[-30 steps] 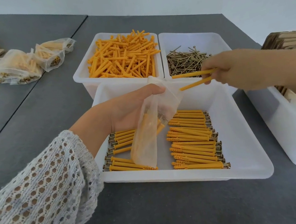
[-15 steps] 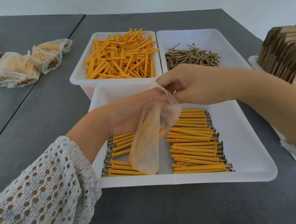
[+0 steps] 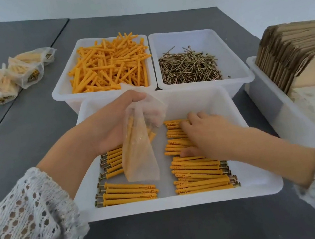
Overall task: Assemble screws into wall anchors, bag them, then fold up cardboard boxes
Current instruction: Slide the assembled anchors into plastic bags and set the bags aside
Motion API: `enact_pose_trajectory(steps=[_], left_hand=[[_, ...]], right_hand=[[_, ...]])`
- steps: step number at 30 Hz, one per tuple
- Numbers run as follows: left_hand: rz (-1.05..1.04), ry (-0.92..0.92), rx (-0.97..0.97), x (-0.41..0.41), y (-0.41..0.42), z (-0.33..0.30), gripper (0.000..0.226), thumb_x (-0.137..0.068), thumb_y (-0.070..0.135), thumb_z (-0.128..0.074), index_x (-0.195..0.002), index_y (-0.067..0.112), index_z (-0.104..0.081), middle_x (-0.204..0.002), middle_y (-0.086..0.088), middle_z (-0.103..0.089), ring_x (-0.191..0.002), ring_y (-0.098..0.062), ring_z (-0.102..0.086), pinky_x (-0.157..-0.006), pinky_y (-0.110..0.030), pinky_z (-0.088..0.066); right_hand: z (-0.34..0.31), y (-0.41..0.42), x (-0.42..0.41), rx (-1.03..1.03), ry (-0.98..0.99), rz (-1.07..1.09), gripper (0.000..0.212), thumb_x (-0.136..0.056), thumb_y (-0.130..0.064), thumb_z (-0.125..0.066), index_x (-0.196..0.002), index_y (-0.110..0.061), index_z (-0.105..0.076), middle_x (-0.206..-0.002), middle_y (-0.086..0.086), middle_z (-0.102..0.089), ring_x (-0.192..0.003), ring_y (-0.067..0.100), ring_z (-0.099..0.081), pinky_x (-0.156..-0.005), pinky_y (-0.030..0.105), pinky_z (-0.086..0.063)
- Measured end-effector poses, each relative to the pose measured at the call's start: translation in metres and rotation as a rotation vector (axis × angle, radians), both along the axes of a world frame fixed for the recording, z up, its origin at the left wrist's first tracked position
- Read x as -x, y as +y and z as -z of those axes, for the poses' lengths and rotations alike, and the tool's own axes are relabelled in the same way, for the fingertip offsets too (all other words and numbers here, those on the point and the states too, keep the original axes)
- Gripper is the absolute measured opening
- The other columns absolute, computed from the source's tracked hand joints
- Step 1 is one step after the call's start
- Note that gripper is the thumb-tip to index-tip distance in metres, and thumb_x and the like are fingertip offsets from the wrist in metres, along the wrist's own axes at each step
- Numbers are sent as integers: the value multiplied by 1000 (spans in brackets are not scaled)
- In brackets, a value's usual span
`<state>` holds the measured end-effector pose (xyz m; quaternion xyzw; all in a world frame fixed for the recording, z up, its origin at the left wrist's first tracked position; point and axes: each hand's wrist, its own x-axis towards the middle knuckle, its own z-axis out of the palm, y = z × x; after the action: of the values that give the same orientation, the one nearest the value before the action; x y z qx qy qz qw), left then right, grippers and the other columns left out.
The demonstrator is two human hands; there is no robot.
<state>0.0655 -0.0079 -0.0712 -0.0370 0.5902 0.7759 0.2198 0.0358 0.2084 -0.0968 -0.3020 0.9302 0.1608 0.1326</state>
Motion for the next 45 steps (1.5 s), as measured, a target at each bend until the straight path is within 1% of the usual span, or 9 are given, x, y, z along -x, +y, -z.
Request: enact_pose_trajectory(steps=[2,8,17,22,27,31,38,41,45], left_hand=[[4,-15,13,-1,-1,1,34,-79,36,-68,-104,14,-63,-71,-1,-66,-56,-11,-62,-50,-24,-52],[-5,-42,-1,2,-8,4,36,-78,38,-62,-106,15,-66,-75,-3,-69,-57,-13,-64,-51,-25,-53],[36,-46,39,3,-8,7,42,-82,41,-64,-114,14,-65,-87,-7,-70,-67,-16,-64,-57,-28,-55],[43,-64,55,2,-8,7,46,-87,40,-58,-123,12,-63,-97,-12,-68,-76,-21,-63,-62,-30,-56],[55,-66,49,1,-7,5,50,-78,41,-60,-120,14,-62,-92,-10,-68,-71,-19,-64,-59,-29,-56],[65,-70,54,1,-6,6,45,-83,40,-58,-120,14,-62,-91,-9,-70,-69,-18,-65,-59,-29,-56],[54,-80,49,-1,-4,3,36,-98,35,-47,-122,12,-60,-86,-8,-70,-63,-16,-65,-54,-27,-54],[73,-71,67,-2,-4,4,40,-97,36,-48,-126,10,-60,-96,-12,-67,-70,-18,-64,-59,-28,-55],[101,-58,51,-3,-4,3,43,-88,37,-56,-123,12,-61,-93,-8,-71,-70,-17,-68,-59,-28,-56]], right_hand=[[9,-3,-7,41,65,-26,61,-93,-61,-46,-131,-13,-38,-131,8,-48,-122,29,-48,-91,39,-45],[4,4,-11,72,-26,-66,27,-102,-36,-45,-118,-14,-44,-114,4,-57,-101,26,-60,-78,37,-49],[-16,16,-9,8,-178,-13,20,-100,-41,-49,-103,-23,-44,-110,-2,-55,-100,16,-55,-88,33,-51],[-22,18,-12,0,-145,-10,25,-98,-43,-51,-88,-27,-36,-96,-7,-50,-88,13,-52,-78,29,-49],[-19,19,-14,52,-92,-29,16,-103,-41,-39,-97,-26,-37,-96,-8,-53,-88,13,-56,-83,33,-53],[-18,20,-14,122,-79,11,13,-106,-36,-33,-98,-26,-32,-77,-10,-46,-70,10,-51,-74,34,-54],[-36,12,9,325,-216,184,17,-107,-29,-33,-103,-19,-46,-87,1,-57,-78,16,-57,-67,30,-48],[-64,17,22,360,-197,162,16,-104,-27,-41,-94,-24,-53,-77,-3,-55,-65,9,-51,-55,21,-36],[-107,23,36,421,-258,84,19,-100,-27,-49,-84,-29,-60,-60,-12,-57,-52,1,-46,-58,22,-34]])
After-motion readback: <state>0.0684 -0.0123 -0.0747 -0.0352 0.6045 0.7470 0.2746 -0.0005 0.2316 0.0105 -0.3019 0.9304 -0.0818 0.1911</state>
